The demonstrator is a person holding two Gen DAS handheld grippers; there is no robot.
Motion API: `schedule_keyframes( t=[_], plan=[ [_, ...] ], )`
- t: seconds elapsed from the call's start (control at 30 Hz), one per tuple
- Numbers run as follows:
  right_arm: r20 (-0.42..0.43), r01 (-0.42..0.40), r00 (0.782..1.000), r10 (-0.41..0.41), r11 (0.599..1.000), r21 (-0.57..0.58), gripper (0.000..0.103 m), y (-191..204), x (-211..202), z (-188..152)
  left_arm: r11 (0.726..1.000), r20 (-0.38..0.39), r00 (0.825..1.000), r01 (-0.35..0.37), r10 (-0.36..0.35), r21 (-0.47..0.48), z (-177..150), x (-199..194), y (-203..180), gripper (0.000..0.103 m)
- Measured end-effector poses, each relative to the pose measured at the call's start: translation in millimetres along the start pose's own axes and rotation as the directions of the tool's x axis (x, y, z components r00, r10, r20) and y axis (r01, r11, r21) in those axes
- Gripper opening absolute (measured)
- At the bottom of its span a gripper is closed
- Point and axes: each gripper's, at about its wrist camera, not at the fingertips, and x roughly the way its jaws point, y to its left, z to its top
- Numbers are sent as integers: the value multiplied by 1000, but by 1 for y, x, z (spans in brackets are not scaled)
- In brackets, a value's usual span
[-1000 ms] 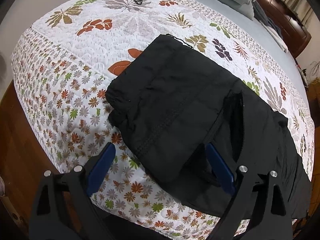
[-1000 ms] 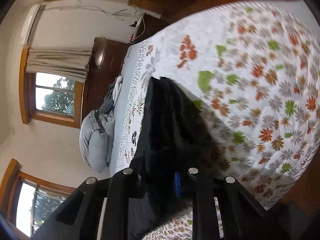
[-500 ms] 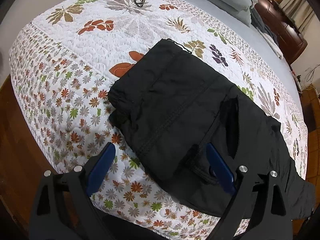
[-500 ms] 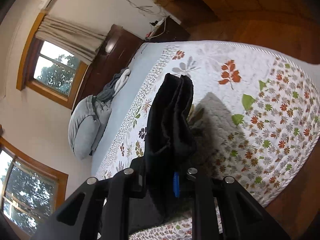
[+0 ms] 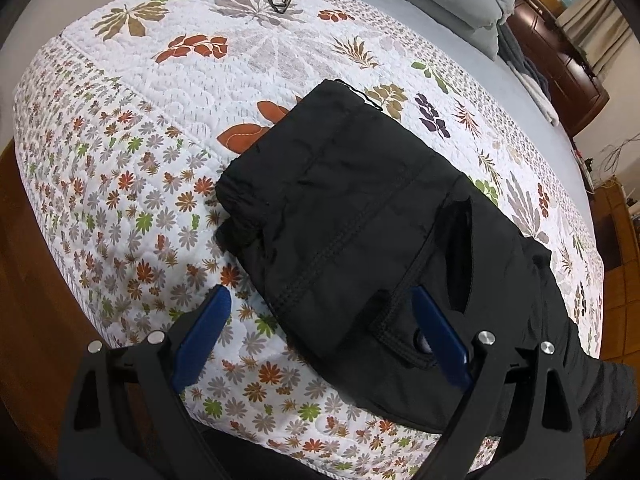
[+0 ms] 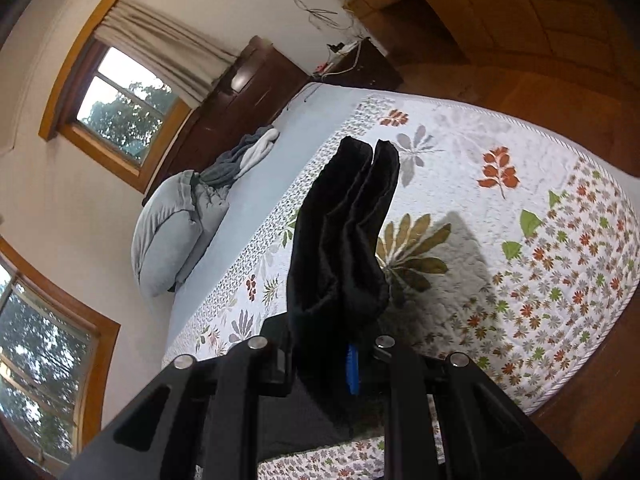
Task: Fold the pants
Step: 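Lift the pants leg upright with the right gripper above the bed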
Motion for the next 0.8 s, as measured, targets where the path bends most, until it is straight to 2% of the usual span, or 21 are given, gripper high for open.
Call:
schedule_keyframes(
  t=[0.47, 0.8],
  plan=[
    [-8, 33, 999, -34, 988, -150, 19, 67, 0, -7, 999, -2, 1000, 31, -31, -18, 2, 1, 3, 92],
    [-8, 59, 998, -64, 959, -276, 19, 116, 4, -21, 997, -3, 998, 59, -59, -39, 2, 0, 12, 92]
  ],
)
